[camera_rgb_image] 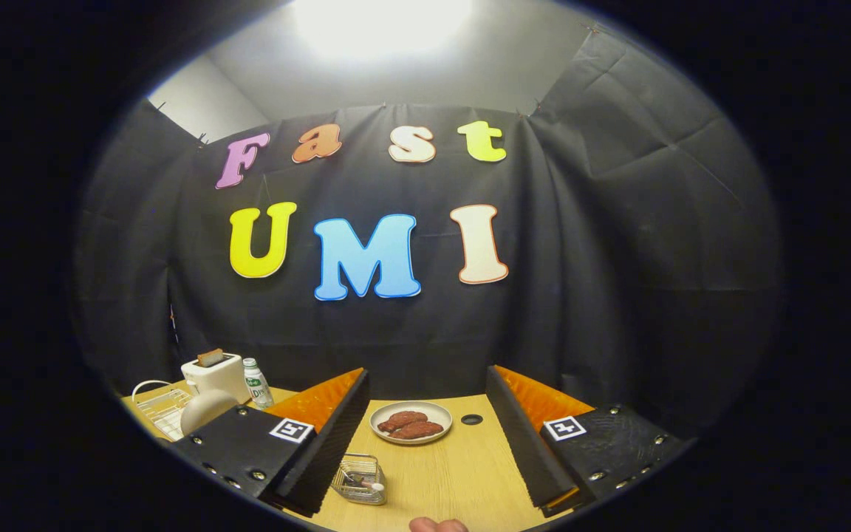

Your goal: Take the plate from the dish rack, then take the spoon from the basket and place it into the plate.

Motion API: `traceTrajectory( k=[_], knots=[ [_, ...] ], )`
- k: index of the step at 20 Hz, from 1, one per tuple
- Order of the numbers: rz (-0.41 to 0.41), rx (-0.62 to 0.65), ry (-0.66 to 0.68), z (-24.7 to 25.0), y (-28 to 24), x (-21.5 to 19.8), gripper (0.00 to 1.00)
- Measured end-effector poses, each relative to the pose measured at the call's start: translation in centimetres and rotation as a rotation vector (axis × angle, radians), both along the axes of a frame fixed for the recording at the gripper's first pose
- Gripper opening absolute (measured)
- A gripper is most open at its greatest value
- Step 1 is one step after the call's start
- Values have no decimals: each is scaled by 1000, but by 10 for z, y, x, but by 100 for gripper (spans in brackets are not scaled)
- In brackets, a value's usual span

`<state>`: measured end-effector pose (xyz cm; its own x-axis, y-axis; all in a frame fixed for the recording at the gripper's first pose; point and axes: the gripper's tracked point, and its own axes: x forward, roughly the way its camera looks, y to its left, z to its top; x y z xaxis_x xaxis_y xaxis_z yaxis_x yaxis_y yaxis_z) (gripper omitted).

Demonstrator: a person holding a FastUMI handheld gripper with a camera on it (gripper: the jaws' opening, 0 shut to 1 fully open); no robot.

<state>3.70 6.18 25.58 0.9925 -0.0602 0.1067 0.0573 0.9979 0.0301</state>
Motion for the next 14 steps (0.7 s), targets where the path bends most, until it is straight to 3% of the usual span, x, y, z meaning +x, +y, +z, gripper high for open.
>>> traceTrajectory(
  k=[6,11,14],
  knots=[
    [20,10,34,27,55,3,98],
    [104,45,61,33,113,6,98],
    [146,63,142,23,145,9,98]
  ],
)
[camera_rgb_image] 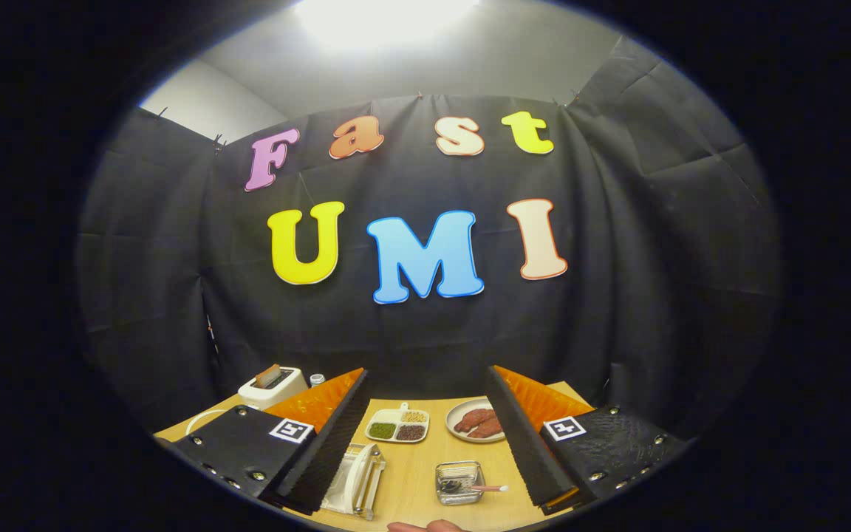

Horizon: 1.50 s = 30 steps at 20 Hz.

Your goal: Take the plate from the dish rack, then take the spoon from the basket and place it into the plate.

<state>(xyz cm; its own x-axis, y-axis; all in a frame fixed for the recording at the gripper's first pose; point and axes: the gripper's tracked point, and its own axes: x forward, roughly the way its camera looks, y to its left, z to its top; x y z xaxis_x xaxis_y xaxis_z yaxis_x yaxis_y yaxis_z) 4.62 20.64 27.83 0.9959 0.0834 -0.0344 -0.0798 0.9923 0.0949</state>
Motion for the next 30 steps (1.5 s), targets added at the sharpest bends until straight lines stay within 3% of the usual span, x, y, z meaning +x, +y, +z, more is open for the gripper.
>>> traceTrajectory(
  k=[6,14,21,30],
  knots=[
    [108,81,221,-25,57,9,98],
    [214,87,490,-65,113,16,99],
    [248,73,663,-107,151,34,99],
    [226,50,832,-169,181,62,99]
  ],
)
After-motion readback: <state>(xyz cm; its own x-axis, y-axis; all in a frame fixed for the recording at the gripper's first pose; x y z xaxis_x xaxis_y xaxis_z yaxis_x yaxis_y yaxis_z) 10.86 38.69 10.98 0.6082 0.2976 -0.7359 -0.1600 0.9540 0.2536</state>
